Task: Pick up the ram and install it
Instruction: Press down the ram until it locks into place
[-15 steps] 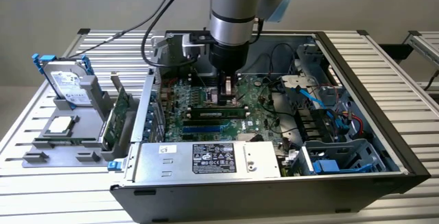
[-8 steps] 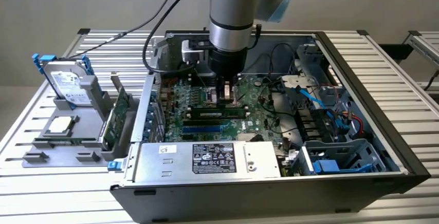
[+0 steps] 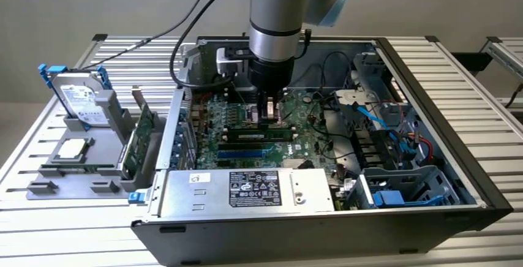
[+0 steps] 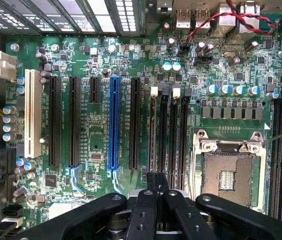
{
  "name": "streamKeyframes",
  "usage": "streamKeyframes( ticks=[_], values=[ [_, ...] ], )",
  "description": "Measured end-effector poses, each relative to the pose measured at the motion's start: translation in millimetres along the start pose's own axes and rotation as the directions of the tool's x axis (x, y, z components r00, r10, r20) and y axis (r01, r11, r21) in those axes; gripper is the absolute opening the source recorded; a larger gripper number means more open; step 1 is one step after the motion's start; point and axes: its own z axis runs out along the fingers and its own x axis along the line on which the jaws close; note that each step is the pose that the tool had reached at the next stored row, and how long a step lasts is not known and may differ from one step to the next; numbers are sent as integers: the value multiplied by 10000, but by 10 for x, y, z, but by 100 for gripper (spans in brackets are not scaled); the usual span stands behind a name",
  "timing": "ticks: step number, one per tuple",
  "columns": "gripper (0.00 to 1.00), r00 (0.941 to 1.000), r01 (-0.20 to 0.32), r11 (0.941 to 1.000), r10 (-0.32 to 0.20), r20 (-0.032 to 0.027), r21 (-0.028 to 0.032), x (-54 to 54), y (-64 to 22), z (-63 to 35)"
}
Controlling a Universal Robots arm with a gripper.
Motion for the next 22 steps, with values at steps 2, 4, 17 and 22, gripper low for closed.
streamKeyframes(
  ticks=[2,4,17,22],
  values=[
    [11,10000,1,10000,-1,1,-1,-5,0,-1],
    [11,10000,0,10000,0,2,0,-9,0,0],
    [11,10000,0,10000,0,-4,-4,-13,2,94],
    [11,10000,1,10000,-1,24,13,-16,2,62]
  ],
)
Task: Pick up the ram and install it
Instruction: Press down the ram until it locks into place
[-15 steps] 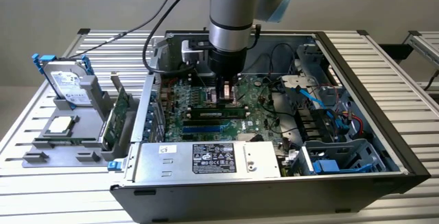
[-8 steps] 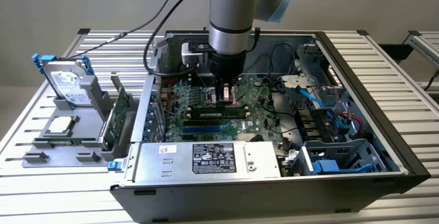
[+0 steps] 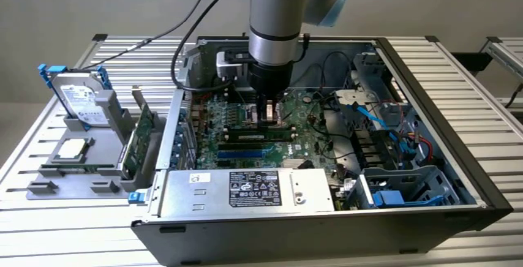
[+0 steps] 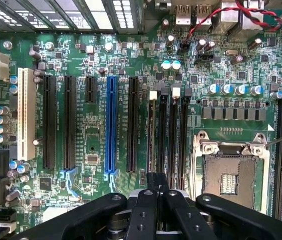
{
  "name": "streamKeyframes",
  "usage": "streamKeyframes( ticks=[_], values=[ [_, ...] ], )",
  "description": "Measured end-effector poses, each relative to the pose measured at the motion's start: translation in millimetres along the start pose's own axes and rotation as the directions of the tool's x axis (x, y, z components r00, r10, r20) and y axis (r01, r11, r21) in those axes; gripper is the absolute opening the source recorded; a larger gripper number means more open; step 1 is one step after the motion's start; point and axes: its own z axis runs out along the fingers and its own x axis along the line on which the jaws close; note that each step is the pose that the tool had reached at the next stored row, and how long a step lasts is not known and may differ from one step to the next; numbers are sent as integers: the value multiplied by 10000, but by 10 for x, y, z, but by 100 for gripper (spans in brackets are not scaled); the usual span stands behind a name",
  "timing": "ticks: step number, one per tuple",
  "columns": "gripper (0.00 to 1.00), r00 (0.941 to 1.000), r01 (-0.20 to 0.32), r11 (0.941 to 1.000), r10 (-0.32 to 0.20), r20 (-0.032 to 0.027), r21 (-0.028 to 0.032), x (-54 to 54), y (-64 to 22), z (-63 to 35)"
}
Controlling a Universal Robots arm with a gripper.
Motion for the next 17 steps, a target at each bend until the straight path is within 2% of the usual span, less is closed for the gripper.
streamKeyframes(
  ticks=[3,6,17],
  values=[
    [11,10000,-1,10000,1,-16,-12,5,7,-128],
    [11,10000,-1,10000,1,-17,-13,7,10,-201],
    [11,10000,0,10000,0,-10,-12,9,10,-211]
  ],
)
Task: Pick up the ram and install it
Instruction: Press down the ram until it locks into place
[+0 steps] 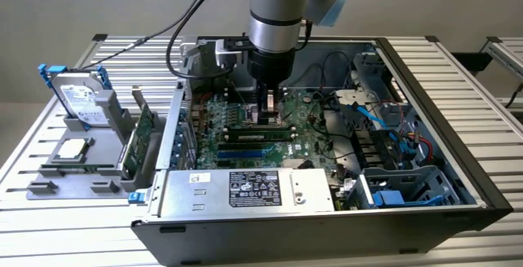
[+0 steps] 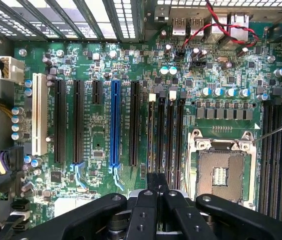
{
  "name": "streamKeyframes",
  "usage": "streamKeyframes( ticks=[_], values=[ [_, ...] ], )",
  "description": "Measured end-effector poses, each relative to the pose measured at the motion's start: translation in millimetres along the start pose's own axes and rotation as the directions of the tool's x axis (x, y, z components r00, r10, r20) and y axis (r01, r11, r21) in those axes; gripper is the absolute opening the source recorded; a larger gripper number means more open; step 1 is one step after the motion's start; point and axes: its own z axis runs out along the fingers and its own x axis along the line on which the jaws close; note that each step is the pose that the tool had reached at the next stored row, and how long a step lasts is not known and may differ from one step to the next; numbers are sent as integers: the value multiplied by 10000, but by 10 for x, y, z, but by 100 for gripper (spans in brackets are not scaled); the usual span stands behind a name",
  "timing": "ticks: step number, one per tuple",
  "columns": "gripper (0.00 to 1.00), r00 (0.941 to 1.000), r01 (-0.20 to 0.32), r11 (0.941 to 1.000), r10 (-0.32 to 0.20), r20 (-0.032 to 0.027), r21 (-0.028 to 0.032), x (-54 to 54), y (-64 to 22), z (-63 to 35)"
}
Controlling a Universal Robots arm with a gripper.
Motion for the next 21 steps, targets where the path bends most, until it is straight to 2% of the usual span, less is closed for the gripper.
streamKeyframes(
  ticks=[9,14,17,21],
  values=[
    [11,10000,0,10000,0,-1,-1,6,0,-1],
    [11,10000,-83,10000,83,4,-2,66,1,1],
    [11,9991,-421,9991,421,18,-10,66,1,1],
    [11,9951,-988,9951,989,42,-24,66,1,1]
  ],
)
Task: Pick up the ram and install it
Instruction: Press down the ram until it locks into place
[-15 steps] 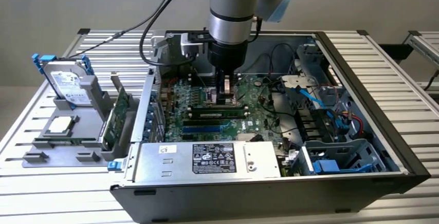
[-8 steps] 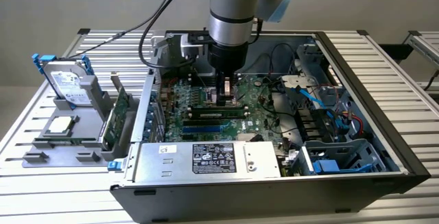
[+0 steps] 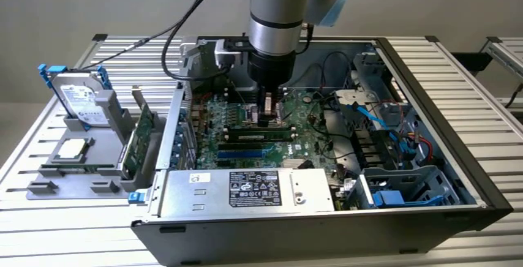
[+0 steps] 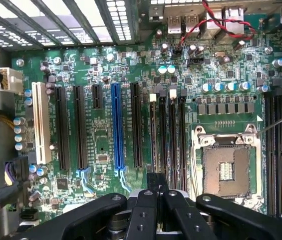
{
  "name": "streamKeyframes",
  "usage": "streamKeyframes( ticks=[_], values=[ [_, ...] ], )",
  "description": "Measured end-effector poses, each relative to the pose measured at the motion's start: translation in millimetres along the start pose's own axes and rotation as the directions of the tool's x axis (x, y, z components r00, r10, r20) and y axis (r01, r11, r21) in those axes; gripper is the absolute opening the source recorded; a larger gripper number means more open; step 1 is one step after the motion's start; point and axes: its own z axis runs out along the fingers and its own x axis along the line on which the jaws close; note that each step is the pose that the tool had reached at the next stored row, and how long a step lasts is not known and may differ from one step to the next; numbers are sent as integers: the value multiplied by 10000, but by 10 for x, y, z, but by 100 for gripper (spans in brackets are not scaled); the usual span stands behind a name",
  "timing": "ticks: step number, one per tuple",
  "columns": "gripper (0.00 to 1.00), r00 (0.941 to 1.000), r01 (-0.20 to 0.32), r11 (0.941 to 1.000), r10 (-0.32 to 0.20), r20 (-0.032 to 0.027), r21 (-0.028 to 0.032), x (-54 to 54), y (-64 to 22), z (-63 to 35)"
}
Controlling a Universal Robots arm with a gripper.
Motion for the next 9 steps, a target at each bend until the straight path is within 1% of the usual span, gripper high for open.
streamKeyframes(
  ticks=[4,6,9],
  values=[
    [11,9984,-564,9984,564,24,-13,0,0,0],
    [11,9964,-843,9964,843,36,-20,0,0,0],
    [11,9920,-1264,9920,1264,53,-31,0,0,0]
  ],
)
